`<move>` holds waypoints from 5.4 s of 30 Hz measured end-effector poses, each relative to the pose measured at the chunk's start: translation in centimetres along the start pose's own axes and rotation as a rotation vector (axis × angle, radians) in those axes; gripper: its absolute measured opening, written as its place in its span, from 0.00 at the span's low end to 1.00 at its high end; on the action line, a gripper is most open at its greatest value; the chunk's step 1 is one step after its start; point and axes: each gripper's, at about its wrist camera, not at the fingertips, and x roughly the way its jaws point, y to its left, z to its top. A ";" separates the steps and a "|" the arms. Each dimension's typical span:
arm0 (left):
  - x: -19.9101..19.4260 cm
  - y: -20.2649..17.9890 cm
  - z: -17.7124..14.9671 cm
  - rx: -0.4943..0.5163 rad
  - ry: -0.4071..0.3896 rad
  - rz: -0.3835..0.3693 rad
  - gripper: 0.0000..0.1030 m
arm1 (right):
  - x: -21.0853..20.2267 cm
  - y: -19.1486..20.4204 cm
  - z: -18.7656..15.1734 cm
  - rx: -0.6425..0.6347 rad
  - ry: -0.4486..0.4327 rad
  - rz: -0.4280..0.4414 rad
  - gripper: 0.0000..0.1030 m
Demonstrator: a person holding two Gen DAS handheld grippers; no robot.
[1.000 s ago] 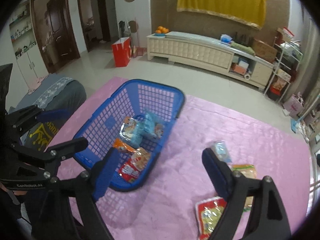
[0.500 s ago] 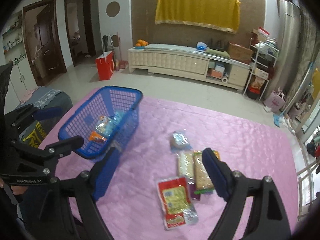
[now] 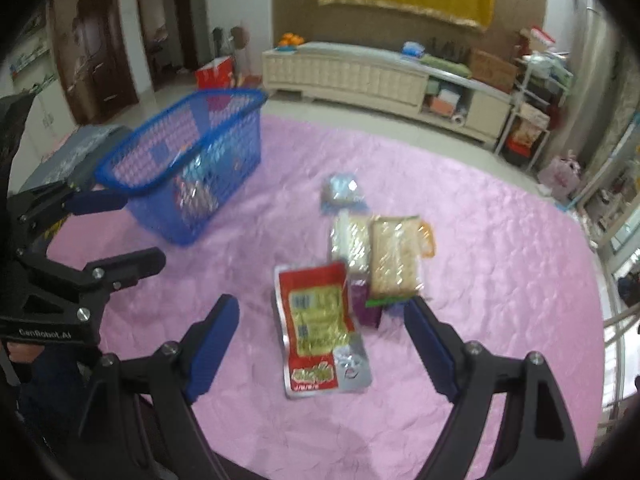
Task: Organize snacks
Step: 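Move the right gripper to the large red-and-silver packet and grasp it, then hold the red packet in the right gripper while the left gripper grasps the green-strip cracker pack, then carry the cracker pack and red packet over the blue basket and release both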
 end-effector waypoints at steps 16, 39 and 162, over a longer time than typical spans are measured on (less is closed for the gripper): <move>6.3 -1.1 -3.3 0.000 0.142 -0.013 0.80 | 9.0 -0.3 -3.2 -0.102 0.146 0.055 0.85; 8.4 0.3 -3.6 -0.040 0.180 -0.040 0.80 | 11.6 0.2 -3.9 -0.076 0.259 0.080 0.60; 2.4 -5.5 7.5 0.082 -0.021 -0.137 0.64 | -4.0 -4.5 3.5 0.183 -0.121 -0.027 0.37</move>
